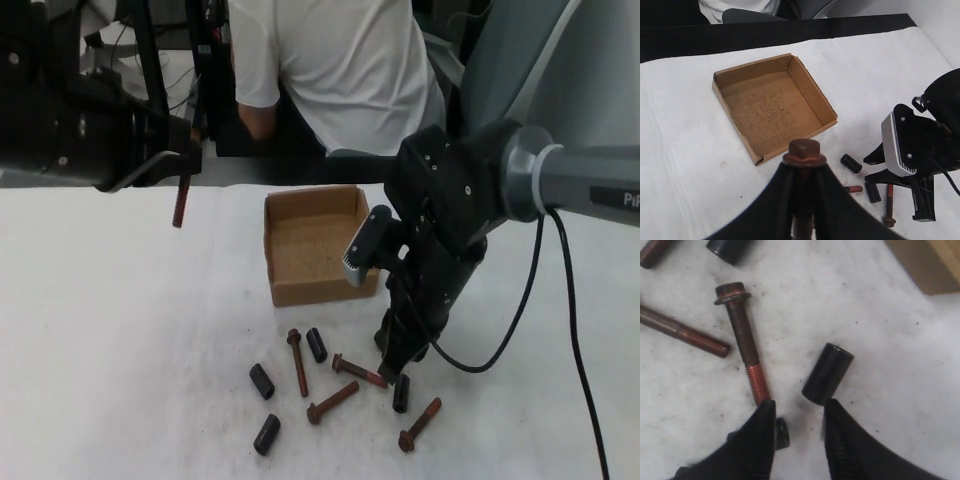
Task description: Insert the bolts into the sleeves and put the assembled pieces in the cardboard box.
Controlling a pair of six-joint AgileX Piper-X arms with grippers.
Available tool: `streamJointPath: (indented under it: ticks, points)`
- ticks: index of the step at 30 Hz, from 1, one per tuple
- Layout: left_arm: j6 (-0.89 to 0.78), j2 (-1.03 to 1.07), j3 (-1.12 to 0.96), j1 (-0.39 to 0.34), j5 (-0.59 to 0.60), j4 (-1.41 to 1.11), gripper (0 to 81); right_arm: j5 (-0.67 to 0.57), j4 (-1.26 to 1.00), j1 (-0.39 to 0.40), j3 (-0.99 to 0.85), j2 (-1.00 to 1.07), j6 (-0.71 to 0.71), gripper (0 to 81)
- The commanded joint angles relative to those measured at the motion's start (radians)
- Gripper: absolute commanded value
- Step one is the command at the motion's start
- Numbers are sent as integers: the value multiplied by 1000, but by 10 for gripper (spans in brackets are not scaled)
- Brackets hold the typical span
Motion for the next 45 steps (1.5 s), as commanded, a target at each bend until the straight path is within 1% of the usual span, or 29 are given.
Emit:
streamJointPath:
  ticks: [1,11,21,26,35,39,45]
  points:
    - [1,-14,-2,2,-5,-8,3,5,11,-12,-4,-6,-11,312]
    - [1,-14,-2,2,-5,-8,3,0,-70,-8,-4,-6,-9,312]
    - [1,-14,-2,2,-6,-13,3,-2,-70,-6,-2,-2,2,312]
    - [1,-14,-2,2,-6,-17,3,-43,-57,-6,1,-2,39,312]
    - [1,-14,-2,2,-6,-17,3,-29,-57,-6,3,7,40,312]
    - [1,-14,-2,2,-6,-17,3,3,-43,-6,3,43,37,312]
    - [1,-14,-2,2,-6,-17,3,4,-35,-4,3,80,37,312]
